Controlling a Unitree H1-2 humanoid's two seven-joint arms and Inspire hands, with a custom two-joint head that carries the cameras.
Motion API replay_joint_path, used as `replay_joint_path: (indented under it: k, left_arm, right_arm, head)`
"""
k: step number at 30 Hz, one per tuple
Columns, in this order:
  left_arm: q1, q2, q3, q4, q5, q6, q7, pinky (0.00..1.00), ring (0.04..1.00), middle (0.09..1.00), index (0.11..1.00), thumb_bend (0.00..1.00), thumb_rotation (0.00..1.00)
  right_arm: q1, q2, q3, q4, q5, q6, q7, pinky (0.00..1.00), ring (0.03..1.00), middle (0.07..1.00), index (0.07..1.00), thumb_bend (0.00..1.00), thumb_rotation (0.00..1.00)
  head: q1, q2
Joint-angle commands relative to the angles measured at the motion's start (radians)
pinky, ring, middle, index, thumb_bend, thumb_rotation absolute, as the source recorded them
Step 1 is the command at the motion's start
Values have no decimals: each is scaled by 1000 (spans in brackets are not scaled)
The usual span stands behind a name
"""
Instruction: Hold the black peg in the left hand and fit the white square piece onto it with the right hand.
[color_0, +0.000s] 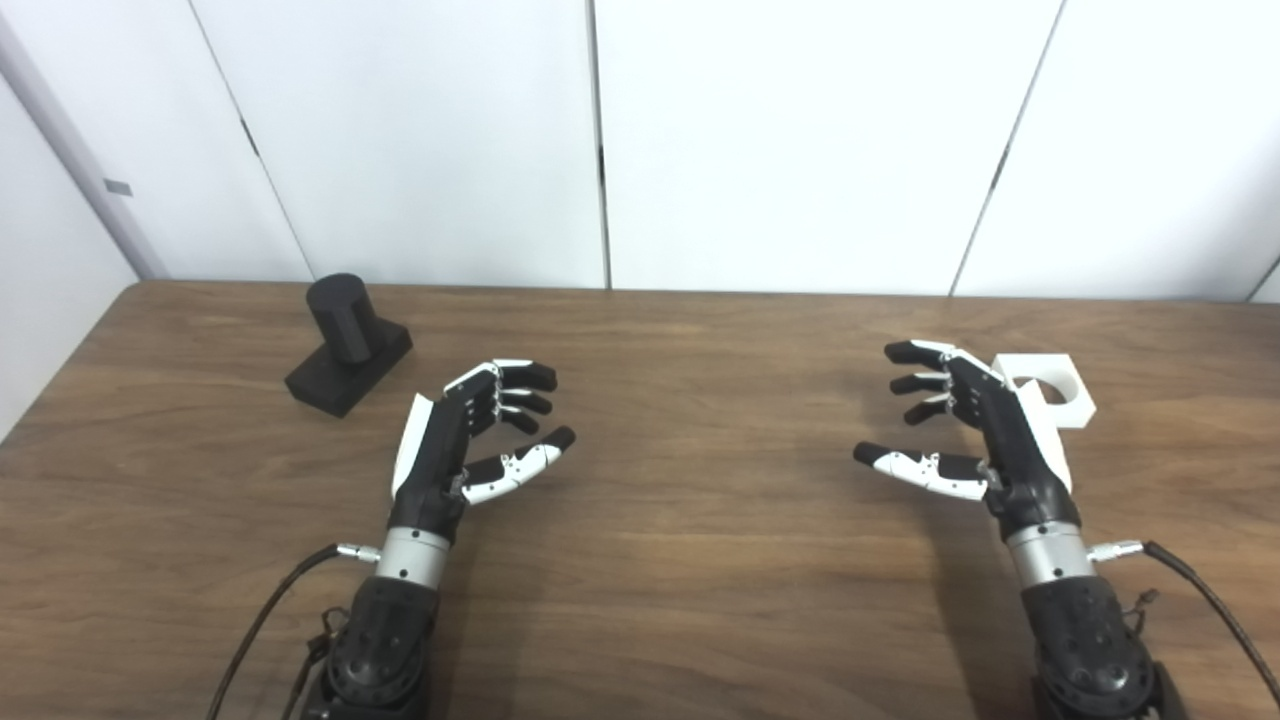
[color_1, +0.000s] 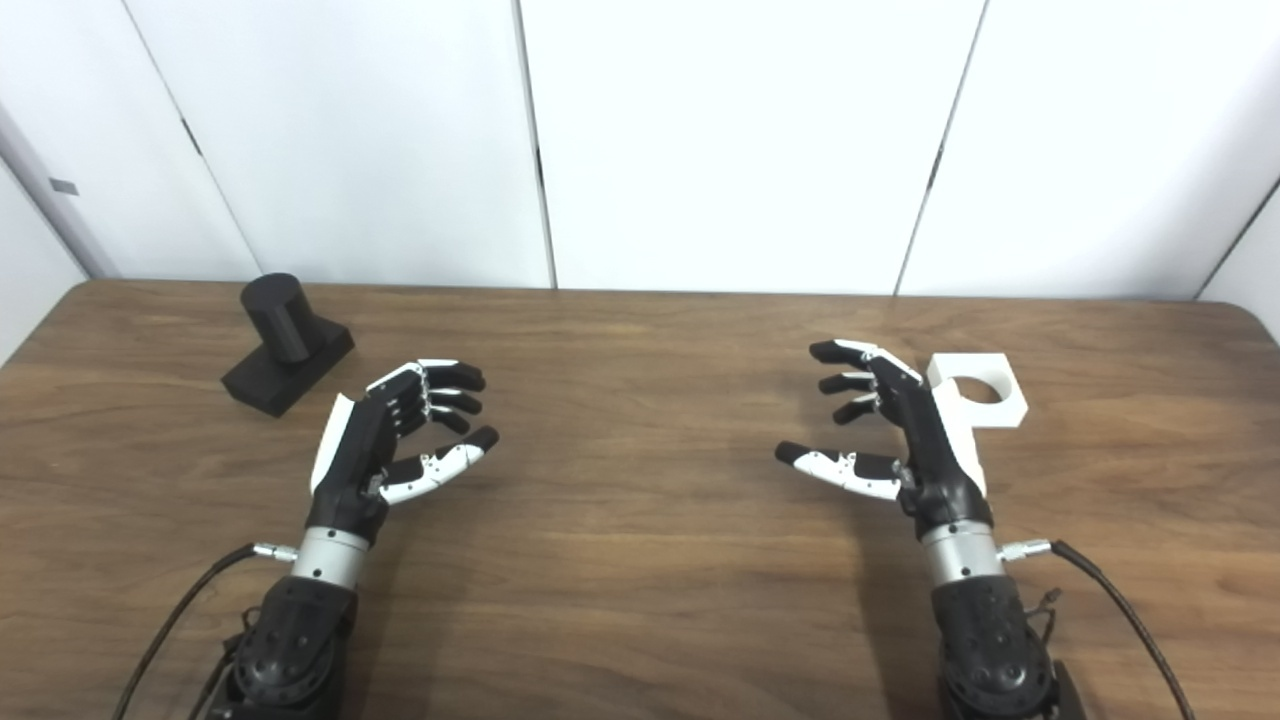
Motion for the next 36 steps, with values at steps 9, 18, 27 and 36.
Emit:
replay_joint_path:
  k: [9,18,27,36]
  left_arm:
    - [-27,6,-1,3,2,-36,5,515,604,667,636,646,21]
    - [-30,3,-2,4,8,-35,9,495,582,644,621,655,1]
    - [-23,-28,-21,-3,37,-6,27,504,597,644,637,659,18]
    - [-33,-72,-36,58,53,-43,53,510,607,644,626,665,0]
  right_arm:
    - [-30,-10,-6,-21,2,-28,-10,509,657,739,704,592,0]
    - [-34,-11,-8,-7,3,-46,-15,502,651,736,696,603,0]
    - [-23,-41,-20,-1,25,-55,1,513,651,742,714,583,0]
    - [-1,-30,-43,-80,89,58,29,531,678,767,720,539,0]
  head:
    - [14,-3]
    - [24,-10]
    - [236,-67]
    - [329,-131]
